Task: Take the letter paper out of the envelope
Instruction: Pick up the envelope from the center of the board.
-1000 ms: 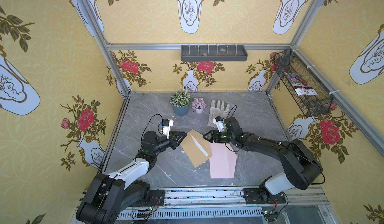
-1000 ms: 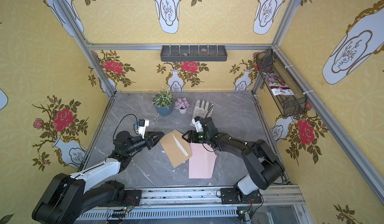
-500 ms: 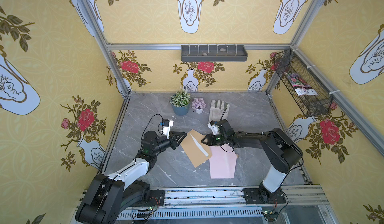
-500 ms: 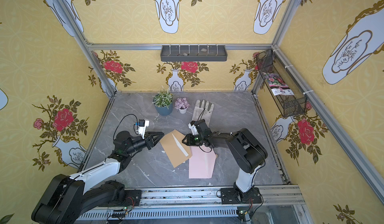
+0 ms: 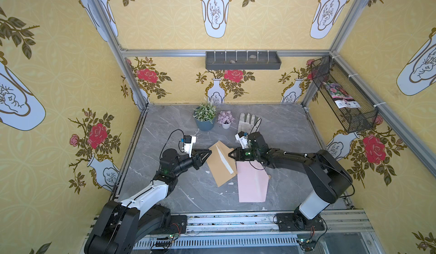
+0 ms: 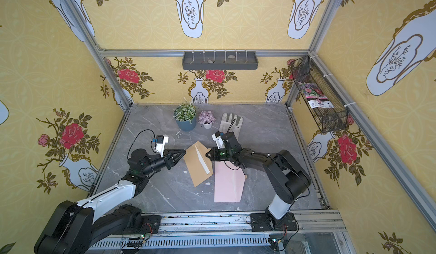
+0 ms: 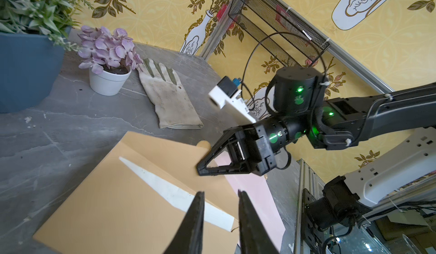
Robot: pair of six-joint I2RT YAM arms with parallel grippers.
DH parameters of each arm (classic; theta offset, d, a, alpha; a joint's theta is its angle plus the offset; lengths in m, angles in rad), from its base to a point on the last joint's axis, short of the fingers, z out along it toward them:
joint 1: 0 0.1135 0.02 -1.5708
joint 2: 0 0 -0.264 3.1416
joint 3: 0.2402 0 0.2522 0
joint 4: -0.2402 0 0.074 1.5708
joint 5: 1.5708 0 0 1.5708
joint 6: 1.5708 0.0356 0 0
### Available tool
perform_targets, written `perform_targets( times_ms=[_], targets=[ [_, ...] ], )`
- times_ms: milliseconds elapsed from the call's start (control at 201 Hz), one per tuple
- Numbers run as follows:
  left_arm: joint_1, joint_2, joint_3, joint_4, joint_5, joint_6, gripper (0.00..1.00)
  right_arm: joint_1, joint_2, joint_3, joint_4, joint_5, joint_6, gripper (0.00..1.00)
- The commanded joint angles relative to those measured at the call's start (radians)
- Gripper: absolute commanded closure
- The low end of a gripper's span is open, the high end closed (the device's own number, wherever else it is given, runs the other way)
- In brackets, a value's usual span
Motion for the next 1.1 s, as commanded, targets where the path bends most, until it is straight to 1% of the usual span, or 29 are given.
perform_targets(
  times_ms=[0,20,70,284,453,642,911,1090],
  targets=[
    [0.001,-0.005,-0.002,0.008,-0.004,0.006,0.49,0.000,-0.085,0.010,-0.033,0.017,-0.016,1.00],
    [0.001,-0.005,-0.003,0.008,-0.005,0.007,0.46,-0.001,-0.103,0.013,-0.045,0.020,-0.020,1.00],
    [0.002,-0.008,-0.003,0.008,-0.007,0.006,0.43,0.000,-0.147,0.020,-0.073,0.030,-0.029,1.00],
    [0.001,-0.014,-0.009,0.027,-0.006,-0.005,0.40,0.000,-0.313,0.035,-0.157,0.054,-0.044,1.00],
    [0.001,-0.012,-0.016,0.046,-0.004,-0.014,0.39,0.003,-0.401,0.039,-0.192,0.062,-0.042,1.00],
    [0.001,-0.007,-0.017,0.069,0.002,-0.024,0.37,0.010,-0.424,0.055,-0.220,0.056,-0.035,1.00],
    [0.002,0.007,-0.022,0.106,0.013,-0.047,0.31,0.044,-0.449,0.085,-0.220,0.056,-0.035,1.00],
    [0.004,0.017,-0.025,0.142,0.032,-0.062,0.30,0.058,-0.463,0.082,-0.197,0.045,-0.026,1.00]
  ],
)
